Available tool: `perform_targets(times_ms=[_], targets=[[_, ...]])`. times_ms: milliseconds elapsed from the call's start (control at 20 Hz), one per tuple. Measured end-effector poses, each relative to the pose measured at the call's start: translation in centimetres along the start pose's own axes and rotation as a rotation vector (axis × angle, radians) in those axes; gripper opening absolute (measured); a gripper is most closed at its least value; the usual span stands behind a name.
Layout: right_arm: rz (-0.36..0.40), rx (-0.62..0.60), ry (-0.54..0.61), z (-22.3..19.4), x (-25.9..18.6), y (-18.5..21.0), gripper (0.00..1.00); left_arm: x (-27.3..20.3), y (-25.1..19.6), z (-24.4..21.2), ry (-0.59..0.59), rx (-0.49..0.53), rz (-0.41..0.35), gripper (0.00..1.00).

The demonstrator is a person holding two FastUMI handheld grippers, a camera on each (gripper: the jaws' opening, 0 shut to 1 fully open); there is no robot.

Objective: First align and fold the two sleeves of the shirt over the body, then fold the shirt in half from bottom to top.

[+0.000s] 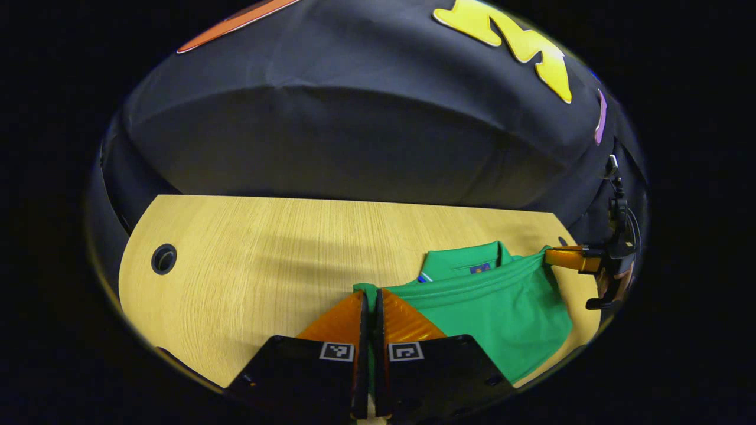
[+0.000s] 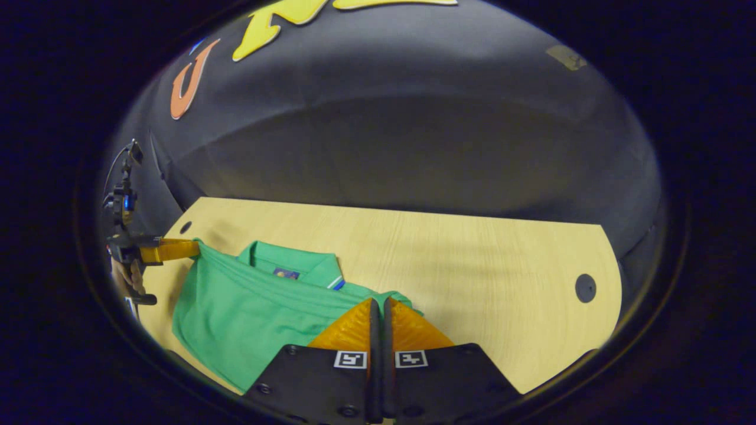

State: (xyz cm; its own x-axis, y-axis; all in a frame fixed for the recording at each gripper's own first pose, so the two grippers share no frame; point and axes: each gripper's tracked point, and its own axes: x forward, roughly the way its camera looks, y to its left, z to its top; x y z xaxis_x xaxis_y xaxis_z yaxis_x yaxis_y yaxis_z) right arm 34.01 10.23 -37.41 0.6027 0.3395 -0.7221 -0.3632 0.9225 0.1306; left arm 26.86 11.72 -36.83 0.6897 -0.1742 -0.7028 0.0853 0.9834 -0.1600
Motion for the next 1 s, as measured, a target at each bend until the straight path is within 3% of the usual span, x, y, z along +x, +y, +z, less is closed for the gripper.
perform_targets(times_ms=[100,150,300,350,400,450,500,550,600,750,1000], targets=[[-0.021,0.007,-0.013,0.4,0.1,0.2,0.0,0.2,0.3,-0.9,0.031,-0.002,0.038,0.13],[-0.038,0.001,-0.015,0.5,0.3,0.2,0.07,0.2,0.4,-1.0,0.032,-0.005,0.051,0.14],[-0.051,-0.002,-0.007,0.2,0.2,0.5,0.16,-0.7,0.8,-0.2,0.004,-0.018,0.107,0.15],[-0.056,0.008,-0.018,0.5,-0.3,0.5,0.3,-1.3,1.0,0.1,-0.007,-0.021,0.117,0.23],[-0.068,0.018,-0.037,1.1,-1.1,0.4,0.44,-2.2,1.0,0.5,-0.02,-0.031,0.126,0.49],[-0.088,0.022,-0.063,1.8,-2.1,0.1,0.58,-3.4,0.9,0.9,-0.03,-0.043,0.127,0.55],[-0.105,0.027,-0.096,2.5,-3.6,-0.1,0.72,-4.4,0.8,1.2,-0.042,-0.053,0.137,0.7],[-0.121,0.028,-0.126,3.4,-5.3,-0.2,0.82,-5.7,1.1,1.8,-0.061,-0.057,0.157,0.85],[-0.136,0.024,-0.157,3.8,-7.0,0.1,0.79,-7.7,1.2,2.7,-0.092,-0.066,0.177,1.0],[-0.173,-0.01,-0.272,5.8,-14.0,1.4,0.9,-13.7,-0.8,6.3,-0.228,-0.103,0.17,0.96],[-0.169,-0.054,-0.494,9.0,-29.1,5.7,0.88,-27.7,-6.6,11.5,-0.457,-0.02,0.158,0.99]])
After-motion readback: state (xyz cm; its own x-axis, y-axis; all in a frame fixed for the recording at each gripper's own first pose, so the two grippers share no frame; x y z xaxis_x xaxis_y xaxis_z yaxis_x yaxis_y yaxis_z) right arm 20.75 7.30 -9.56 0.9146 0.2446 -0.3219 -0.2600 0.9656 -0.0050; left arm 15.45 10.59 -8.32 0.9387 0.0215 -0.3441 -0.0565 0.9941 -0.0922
